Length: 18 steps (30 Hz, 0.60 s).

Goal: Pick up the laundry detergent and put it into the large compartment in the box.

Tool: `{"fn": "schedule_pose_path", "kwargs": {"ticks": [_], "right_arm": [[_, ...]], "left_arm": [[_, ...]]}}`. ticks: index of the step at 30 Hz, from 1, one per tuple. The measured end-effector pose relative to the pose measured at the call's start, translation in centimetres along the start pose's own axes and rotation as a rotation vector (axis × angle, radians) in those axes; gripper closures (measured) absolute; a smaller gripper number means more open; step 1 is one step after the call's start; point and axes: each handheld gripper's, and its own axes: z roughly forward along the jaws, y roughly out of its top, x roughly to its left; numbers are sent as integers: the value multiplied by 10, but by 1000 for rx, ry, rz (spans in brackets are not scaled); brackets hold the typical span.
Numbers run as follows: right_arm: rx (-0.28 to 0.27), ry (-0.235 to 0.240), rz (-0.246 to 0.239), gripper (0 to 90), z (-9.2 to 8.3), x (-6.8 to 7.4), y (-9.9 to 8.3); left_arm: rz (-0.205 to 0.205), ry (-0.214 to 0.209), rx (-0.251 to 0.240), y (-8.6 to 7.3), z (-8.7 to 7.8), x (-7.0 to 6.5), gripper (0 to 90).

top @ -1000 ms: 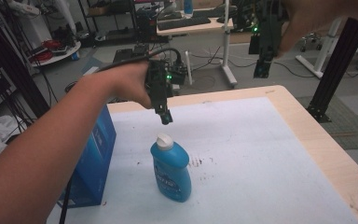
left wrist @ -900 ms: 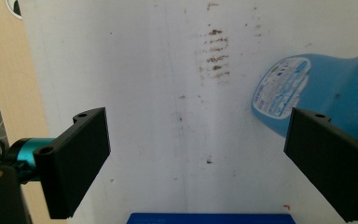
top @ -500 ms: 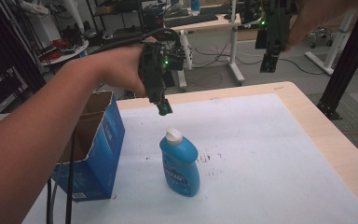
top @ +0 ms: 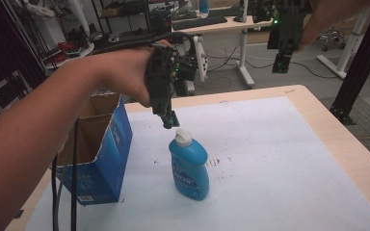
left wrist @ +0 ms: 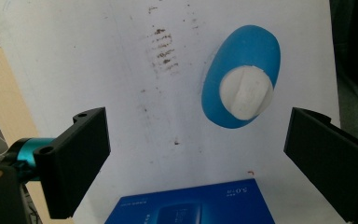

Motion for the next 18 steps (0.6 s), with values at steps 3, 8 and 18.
{"fn": "schedule_pose_path", "kwargs": {"ticks": [3,8,18], "right_arm": [[6,-2,12,31,0,1,0],[5,-5,12,31,-2,2,-1],[16,-4,23,31,1,2,-3]], "left_arm": [[12,-4,7,2,1,-2,69],[45,-10,19,3,10,-5,69],[117,-44,42,-1,33,-12,69]]}}
